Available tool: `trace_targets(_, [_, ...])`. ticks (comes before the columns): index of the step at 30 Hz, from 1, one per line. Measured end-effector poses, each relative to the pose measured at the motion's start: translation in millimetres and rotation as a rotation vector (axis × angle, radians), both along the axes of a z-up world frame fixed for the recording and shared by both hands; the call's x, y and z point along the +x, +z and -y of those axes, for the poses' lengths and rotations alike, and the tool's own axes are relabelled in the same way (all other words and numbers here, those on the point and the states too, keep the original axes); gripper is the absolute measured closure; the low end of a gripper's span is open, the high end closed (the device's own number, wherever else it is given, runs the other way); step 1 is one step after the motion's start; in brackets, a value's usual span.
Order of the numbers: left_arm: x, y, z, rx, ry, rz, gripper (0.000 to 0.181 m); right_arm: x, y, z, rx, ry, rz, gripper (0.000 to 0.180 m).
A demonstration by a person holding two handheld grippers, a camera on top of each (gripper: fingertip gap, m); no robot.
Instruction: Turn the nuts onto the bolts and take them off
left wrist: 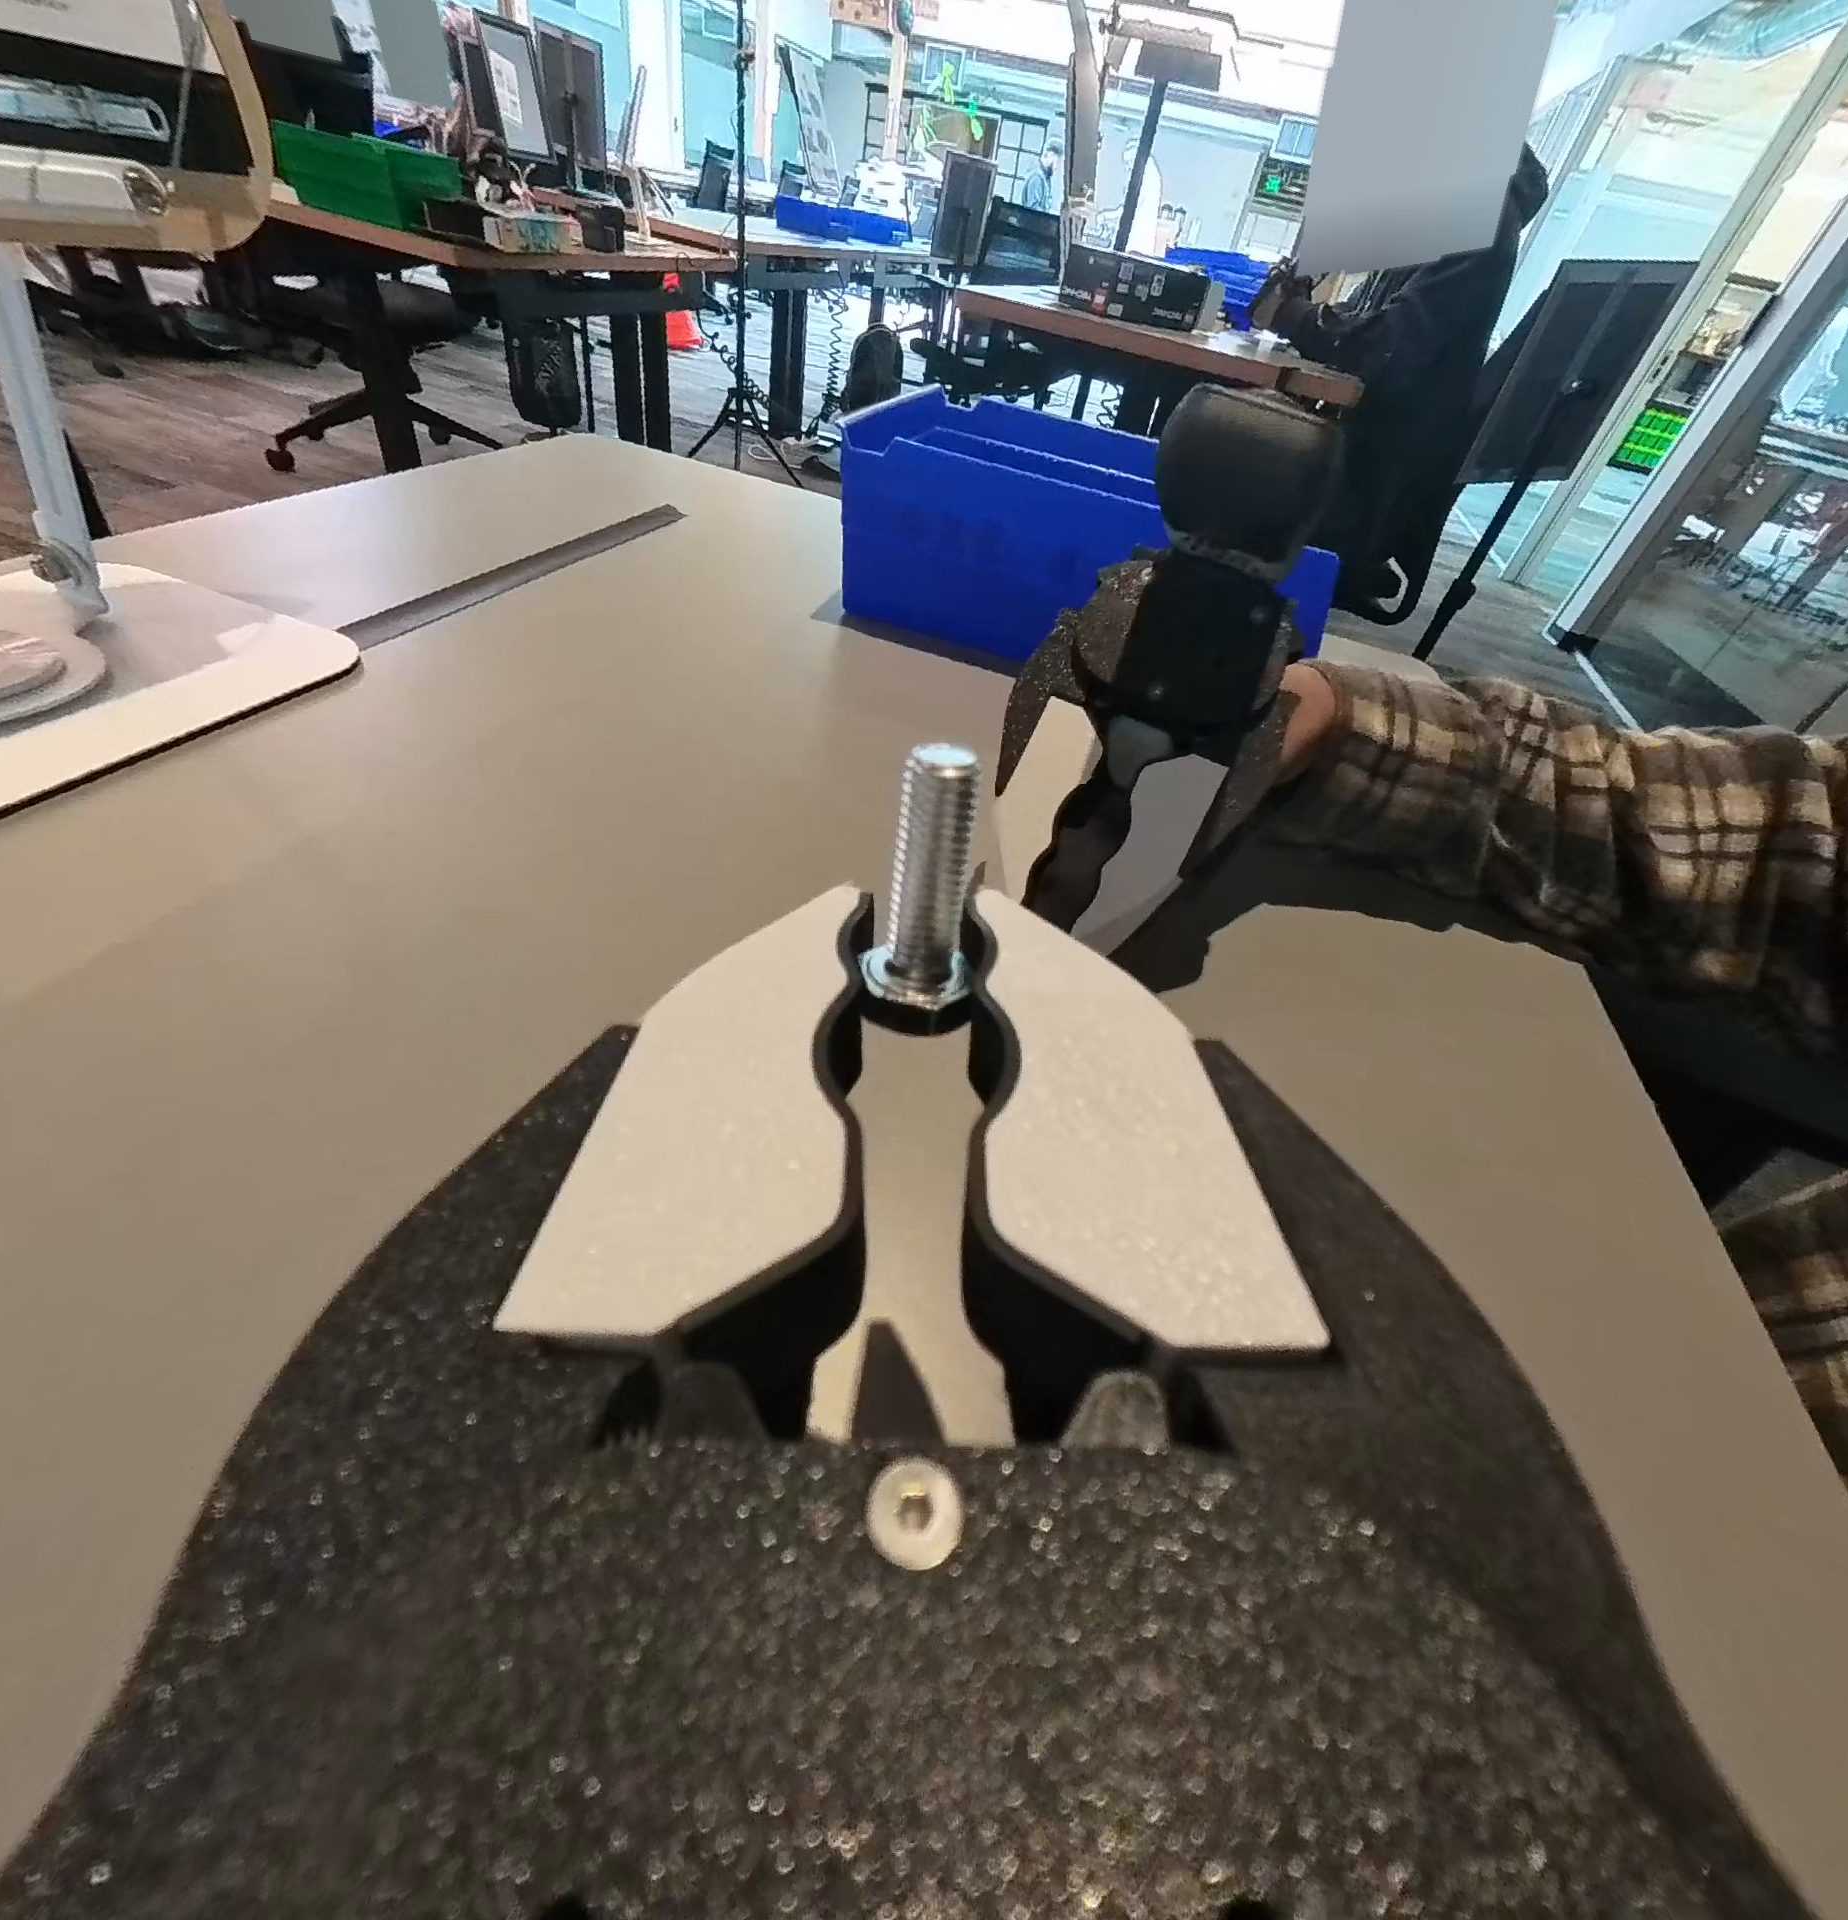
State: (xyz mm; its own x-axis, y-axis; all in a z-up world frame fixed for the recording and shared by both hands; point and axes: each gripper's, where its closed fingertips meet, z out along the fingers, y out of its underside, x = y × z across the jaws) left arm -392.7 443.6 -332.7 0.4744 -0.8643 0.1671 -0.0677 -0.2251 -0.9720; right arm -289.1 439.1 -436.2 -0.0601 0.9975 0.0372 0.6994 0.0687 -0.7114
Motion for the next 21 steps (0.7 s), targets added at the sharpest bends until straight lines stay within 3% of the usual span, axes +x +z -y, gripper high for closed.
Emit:
trace_targets(5, [8, -2, 6, 0.018, -0.027, -0.024, 0.166, -11, 18, 1, -0.028, -0.023, -0.098, 0.163])
trace_targets(10, [15, -4, 11, 0.044, -0.052, -0.048, 0.166, -42, 113, 7, 0.024, 0.035, -0.31, 0.163])
trace_targets(13, [16, -6, 12, 0.047, -0.052, -0.063, 0.166, -68, 152, 19, 0.11, 0.125, -0.318, 0.163])
trace_targets(21, [14, -9, 10, 0.082, -0.014, -0.152, 0.166, -105, 149, 25, 0.127, 0.243, -0.162, 0.163])
